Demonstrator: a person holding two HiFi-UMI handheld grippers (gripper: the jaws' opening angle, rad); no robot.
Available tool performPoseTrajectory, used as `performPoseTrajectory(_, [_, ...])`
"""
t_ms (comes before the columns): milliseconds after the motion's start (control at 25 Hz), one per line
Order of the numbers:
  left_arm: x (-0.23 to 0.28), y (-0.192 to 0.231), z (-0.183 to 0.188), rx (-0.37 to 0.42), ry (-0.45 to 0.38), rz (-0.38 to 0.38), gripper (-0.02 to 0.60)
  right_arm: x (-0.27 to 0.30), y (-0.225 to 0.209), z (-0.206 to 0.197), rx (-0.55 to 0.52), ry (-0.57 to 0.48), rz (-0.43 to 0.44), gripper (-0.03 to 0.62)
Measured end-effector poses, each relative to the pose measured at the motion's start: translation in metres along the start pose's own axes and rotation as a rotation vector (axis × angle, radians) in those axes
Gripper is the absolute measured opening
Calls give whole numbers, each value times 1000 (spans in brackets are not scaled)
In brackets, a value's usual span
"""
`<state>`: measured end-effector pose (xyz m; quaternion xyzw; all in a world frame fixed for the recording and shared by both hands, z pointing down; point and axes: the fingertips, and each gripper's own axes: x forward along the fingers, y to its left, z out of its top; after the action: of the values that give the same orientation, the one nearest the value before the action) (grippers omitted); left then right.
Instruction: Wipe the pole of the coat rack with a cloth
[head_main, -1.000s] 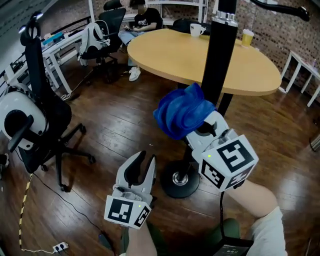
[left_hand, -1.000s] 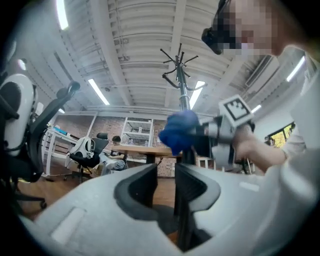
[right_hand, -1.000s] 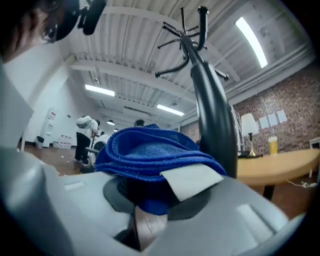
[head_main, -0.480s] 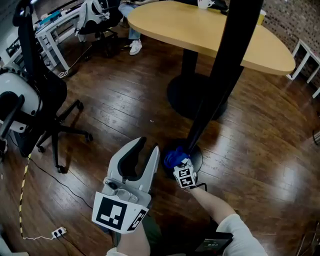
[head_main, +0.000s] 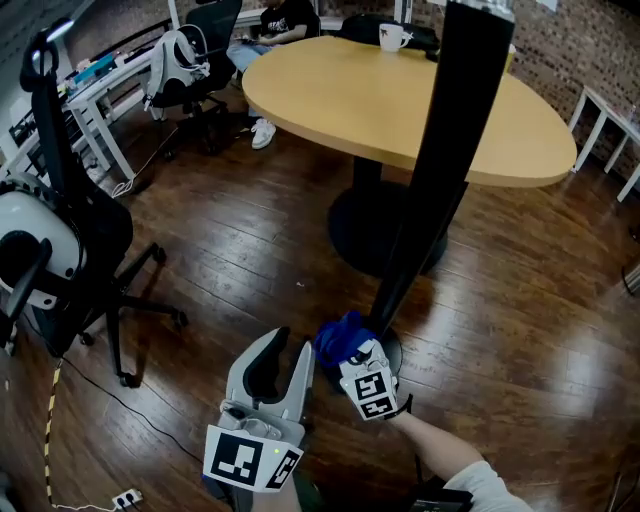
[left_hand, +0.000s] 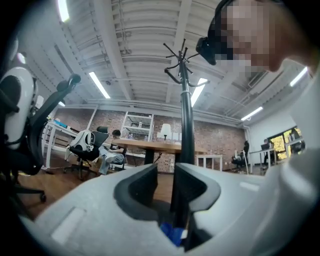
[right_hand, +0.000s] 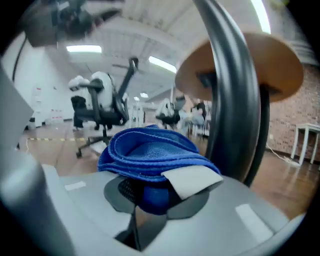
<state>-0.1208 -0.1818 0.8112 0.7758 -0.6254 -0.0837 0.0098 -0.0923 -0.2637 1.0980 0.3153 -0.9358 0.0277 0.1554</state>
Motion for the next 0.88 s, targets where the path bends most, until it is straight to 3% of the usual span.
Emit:
performPoseTrajectory(80, [10, -7, 13, -3, 19, 2, 107, -58, 4, 150, -26, -229, 62, 97])
performPoseTrajectory(160, [18, -18, 49, 42, 23, -26, 107, -118, -8, 283, -19, -395, 69, 97])
performPoseTrajectory(240, [26, -29, 97, 99, 33, -61, 107, -165, -22, 381, -3, -452, 64, 97])
performPoseTrajectory(320, [41, -36, 147, 118, 57, -78, 107, -197, -35, 450, -35, -477, 52, 97])
performPoseTrajectory(440, [51, -49, 222, 101, 79, -107, 107, -224, -42, 502, -43, -487, 38, 97])
performPoseTrajectory(640, [33, -74, 348, 59, 147, -117, 107, -296, -19, 550, 97, -416, 69, 97])
performPoseTrajectory(760, [25, -75, 415, 94, 151, -113, 107, -333, 9, 609, 141, -399, 136, 97])
performPoseTrajectory(880, [29, -71, 456, 128, 175, -115, 107, -358, 8, 676, 109, -430, 76, 97])
